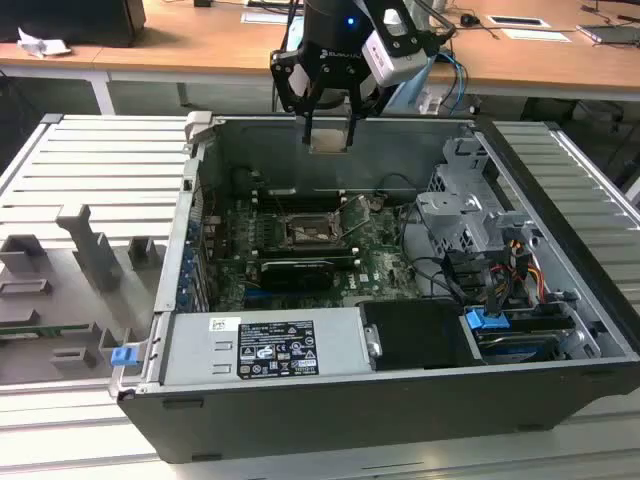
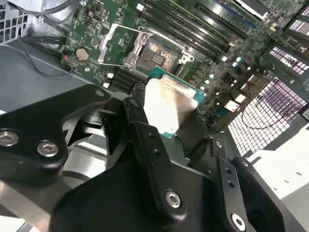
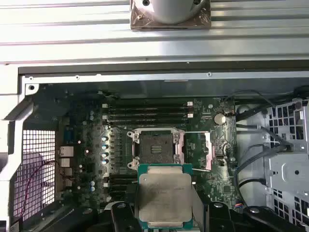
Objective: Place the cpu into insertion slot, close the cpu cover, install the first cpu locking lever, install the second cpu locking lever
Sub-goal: 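Place the cpu into insertion slot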
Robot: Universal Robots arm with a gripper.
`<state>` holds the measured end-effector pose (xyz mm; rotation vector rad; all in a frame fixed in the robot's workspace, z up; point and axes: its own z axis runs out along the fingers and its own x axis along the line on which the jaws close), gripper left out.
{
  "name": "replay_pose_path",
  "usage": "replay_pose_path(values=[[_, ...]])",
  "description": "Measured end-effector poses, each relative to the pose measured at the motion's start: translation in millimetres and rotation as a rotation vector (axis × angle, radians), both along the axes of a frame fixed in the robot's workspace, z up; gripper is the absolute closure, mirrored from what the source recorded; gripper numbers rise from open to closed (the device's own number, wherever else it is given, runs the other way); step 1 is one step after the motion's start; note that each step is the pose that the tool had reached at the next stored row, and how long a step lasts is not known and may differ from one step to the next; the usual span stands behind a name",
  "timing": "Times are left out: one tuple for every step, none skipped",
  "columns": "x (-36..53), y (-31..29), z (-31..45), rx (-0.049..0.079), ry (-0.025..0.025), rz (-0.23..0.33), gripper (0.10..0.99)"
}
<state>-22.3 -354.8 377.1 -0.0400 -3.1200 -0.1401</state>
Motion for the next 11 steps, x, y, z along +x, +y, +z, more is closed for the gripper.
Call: replay_pose_path(values=[[0.0,0.0,0.0,0.000,0.0000,-0.004,0.557],[0.0,0.0,0.0,0.000,0.0000,-0.010,0.557],[0.0,0.0,0.0,0.000,0.0000,-0.022,0.557],[0.0,0.0,0.0,0.000,0.0000,-0.034,0.557],[0.0,0.0,-0.1,0.000,0.0000,-0.052,0.557],[0.0,0.0,-0.2,0.000,0.0001,-0.059,0.557],[0.0,0.0,-0.4,0.000,0.0001,-0.061,0.557],[0.0,0.0,-1.3,0.000,0.0000,-0.063,0.557],[0.0,0.0,-2.0,0.000,0.0000,-0.063,0.557],[0.0,0.0,-2.4,0.000,0.0000,-0.063,0.557],[0.0,0.0,-2.8,0.000,0.0000,-0.063,0.557]])
